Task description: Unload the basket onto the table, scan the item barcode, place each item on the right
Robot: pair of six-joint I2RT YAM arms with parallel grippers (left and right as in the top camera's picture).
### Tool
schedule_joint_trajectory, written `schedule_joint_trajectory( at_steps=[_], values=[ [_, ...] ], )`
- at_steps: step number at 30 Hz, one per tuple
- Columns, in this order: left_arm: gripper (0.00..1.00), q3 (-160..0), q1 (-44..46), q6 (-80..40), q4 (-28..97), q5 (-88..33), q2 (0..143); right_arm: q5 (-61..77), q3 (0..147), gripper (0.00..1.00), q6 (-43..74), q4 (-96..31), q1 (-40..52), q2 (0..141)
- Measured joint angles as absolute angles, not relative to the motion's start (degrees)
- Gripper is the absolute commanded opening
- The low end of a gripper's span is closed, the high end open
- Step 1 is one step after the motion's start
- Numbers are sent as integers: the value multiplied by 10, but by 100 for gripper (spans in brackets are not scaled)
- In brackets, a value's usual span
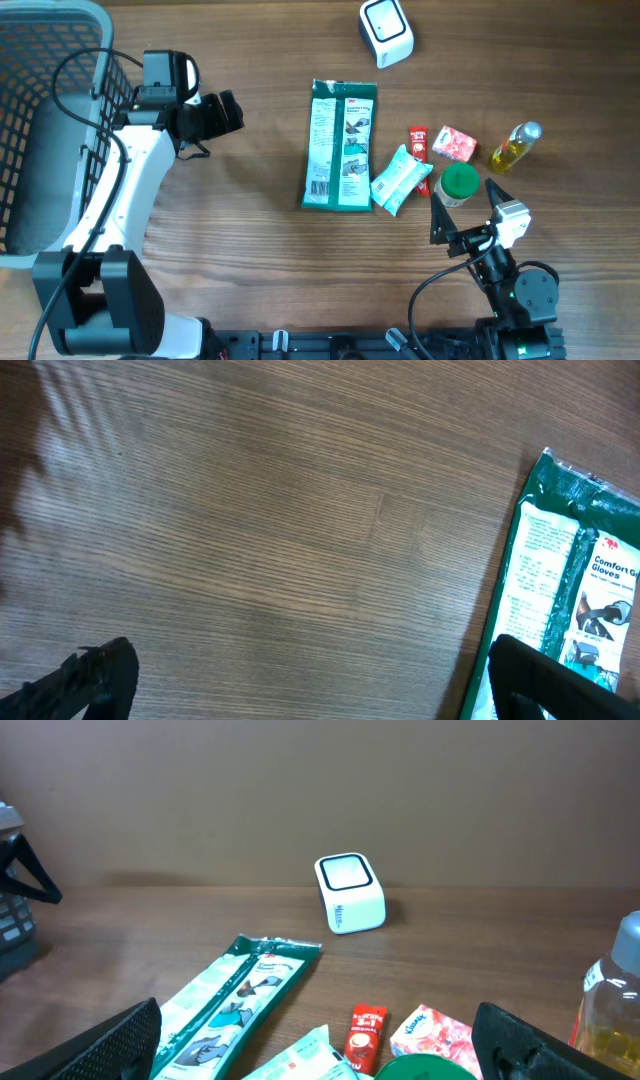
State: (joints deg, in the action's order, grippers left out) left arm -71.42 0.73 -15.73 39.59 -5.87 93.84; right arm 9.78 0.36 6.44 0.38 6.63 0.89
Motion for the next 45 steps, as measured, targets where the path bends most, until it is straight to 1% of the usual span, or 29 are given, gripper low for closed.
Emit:
schedule_joint_trajectory(
  at_steps=[3,6,8,13,18,20,22,26,30,35,37,39,41,43,45],
  values=[
    [100,-714,9,-157,398,-59,929,98,3,100,65,4,66,9],
    [100,-713,18,-157,403,-58,858,98,3,100,64,4,66,9],
    [100,-713,24,-157,403,-59,778,98,4,100,65,4,66,9],
    [100,-714,24,-157,401,-59,503,98,4,100,65,4,66,9],
    [100,-716,24,-157,401,-59,336,98,4,100,65,4,66,9],
    [100,-717,24,-157,422,-59,286,98,3,100,65,4,66,9],
    [100,-714,24,-157,478,-57,232,98,4,100,65,4,66,9],
    [100,-676,24,-157,549,-55,132,98,4,100,66,4,66,9],
    [100,-605,23,-157,544,-55,53,98,4,100,66,4,66,9],
    [100,-512,23,-157,511,-55,10,98,4,100,66,4,66,9],
    [100,-487,23,-157,477,-55,9,98,4,100,66,4,66,9],
    [100,-453,23,-157,370,-54,8,98,4,100,66,4,66,9],
    [100,-409,22,-157,233,-54,8,98,4,100,66,4,66,9],
    [100,-340,22,-157,38,-52,7,98,4,100,66,4,66,9],
    [100,-267,22,-157,-107,-53,7,98,4,100,66,4,66,8]
  ],
)
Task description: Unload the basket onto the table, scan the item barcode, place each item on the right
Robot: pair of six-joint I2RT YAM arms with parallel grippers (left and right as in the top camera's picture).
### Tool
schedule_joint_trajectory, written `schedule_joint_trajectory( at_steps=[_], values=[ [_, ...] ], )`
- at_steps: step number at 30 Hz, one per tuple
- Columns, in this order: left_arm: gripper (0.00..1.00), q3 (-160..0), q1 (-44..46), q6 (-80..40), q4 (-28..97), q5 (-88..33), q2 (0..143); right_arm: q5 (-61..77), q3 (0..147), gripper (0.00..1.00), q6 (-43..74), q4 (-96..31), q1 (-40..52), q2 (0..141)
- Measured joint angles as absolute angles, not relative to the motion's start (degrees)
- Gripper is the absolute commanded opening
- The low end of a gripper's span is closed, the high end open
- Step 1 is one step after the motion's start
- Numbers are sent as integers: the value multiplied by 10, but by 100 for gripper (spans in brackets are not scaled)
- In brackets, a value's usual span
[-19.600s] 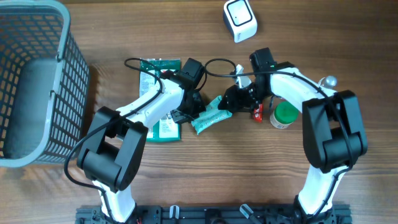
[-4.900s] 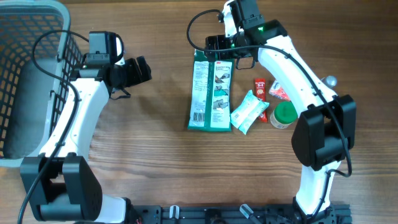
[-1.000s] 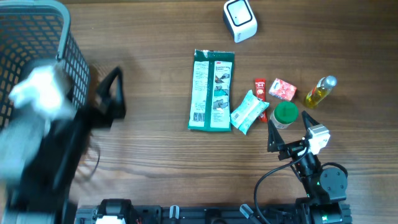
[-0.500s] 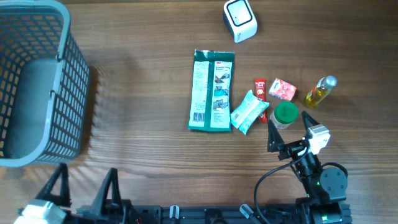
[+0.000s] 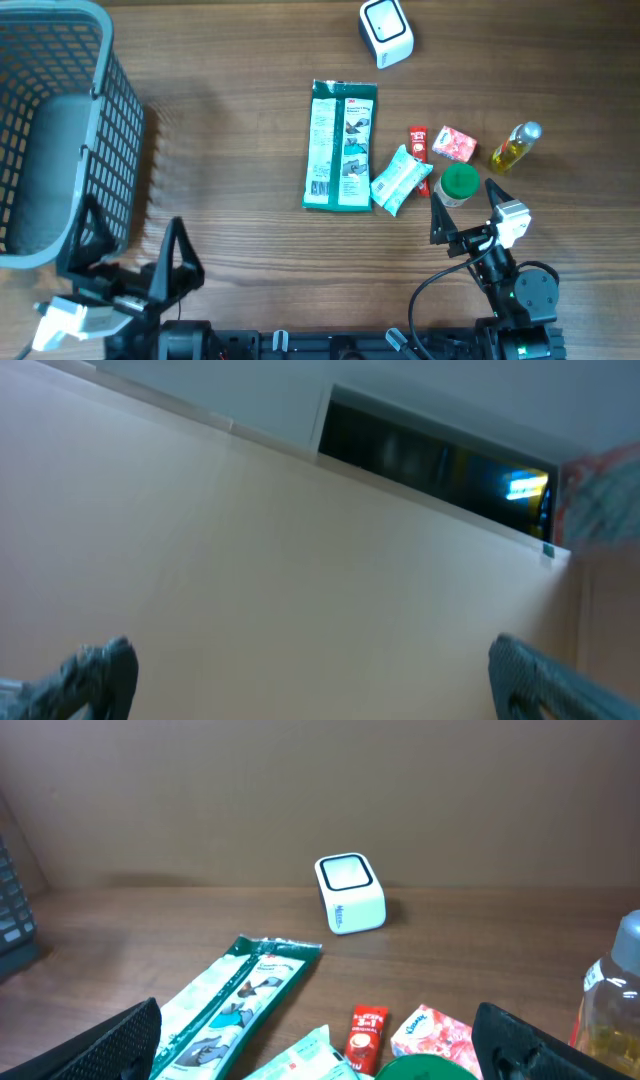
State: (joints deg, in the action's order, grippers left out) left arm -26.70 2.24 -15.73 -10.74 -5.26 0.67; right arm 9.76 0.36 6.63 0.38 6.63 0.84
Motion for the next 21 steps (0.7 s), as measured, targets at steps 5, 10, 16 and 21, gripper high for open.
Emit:
schedule_joint_trajectory(
  at_steps=[5,10,16,21],
  values=[
    [100,-112,22,-157,-239,-52,7,98,4,100,66,4,66,8],
    [100,-39,22,-157,-242,-52,7,98,4,100,66,4,66,8],
    [100,-7,22,-157,-131,-51,7,98,4,100,66,4,66,8],
    [100,-4,22,-153,-1,-50,7,98,4,100,66,4,66,8]
  ],
)
